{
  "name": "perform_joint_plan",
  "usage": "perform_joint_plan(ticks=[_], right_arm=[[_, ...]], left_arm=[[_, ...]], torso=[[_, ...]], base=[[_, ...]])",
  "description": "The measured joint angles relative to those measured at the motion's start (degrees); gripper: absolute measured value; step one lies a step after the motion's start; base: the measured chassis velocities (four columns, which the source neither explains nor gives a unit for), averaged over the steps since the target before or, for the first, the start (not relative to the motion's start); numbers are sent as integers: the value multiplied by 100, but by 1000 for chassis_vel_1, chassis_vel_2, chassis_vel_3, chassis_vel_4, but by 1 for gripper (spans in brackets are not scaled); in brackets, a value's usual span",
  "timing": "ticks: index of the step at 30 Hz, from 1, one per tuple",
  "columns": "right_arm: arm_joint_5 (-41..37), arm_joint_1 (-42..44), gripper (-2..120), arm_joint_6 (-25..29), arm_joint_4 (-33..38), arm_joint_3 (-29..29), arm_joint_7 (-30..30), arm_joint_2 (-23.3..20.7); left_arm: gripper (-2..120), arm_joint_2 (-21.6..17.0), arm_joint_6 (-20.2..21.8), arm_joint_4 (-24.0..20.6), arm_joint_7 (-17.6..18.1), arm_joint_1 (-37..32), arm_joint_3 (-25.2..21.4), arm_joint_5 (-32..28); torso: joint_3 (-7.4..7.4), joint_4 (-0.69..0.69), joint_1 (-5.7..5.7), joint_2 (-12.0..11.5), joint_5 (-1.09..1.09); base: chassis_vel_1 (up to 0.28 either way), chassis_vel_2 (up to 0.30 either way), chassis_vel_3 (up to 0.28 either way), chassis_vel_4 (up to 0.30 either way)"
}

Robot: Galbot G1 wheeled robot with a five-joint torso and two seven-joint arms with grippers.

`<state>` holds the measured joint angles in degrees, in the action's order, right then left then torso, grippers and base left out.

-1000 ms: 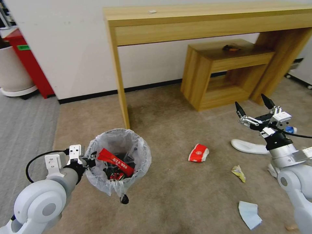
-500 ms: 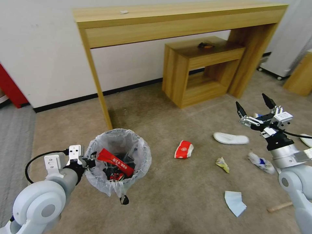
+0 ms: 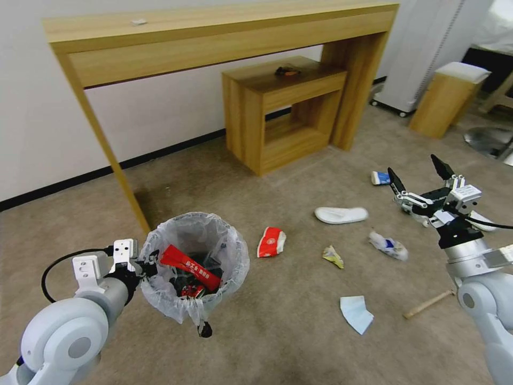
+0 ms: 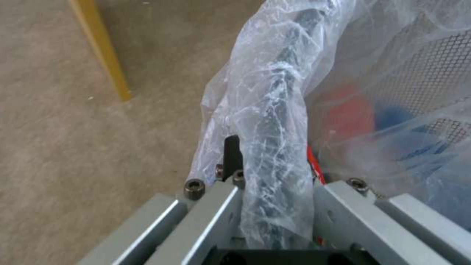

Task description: Pick up the trash bin and place the garbage on the floor into it.

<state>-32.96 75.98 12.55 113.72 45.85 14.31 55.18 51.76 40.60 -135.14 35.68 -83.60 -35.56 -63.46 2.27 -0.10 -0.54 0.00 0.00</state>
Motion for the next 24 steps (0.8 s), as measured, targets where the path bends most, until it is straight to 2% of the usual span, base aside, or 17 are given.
perform_joint_plan(ticks=[12,16,24], right_arm=[[1,21,100,27,17,8,6,6],[4,20,100,28,24,5,7,6],[25,44,100,30,36,-21,3,22]], left_arm=[[0,4,1,-34,-8,-55,-30,27],[0,10,-18,-41,-12,-67,-32,40],[0,24,-81,-42,-9,-76,-35,46]], torso=[[0,-3,0,0,0],[0,2,0,0,0],[0,-1,0,0,0]], base=[[-72,-60,-61,-65],[0,0,0,0],[0,0,0,0]])
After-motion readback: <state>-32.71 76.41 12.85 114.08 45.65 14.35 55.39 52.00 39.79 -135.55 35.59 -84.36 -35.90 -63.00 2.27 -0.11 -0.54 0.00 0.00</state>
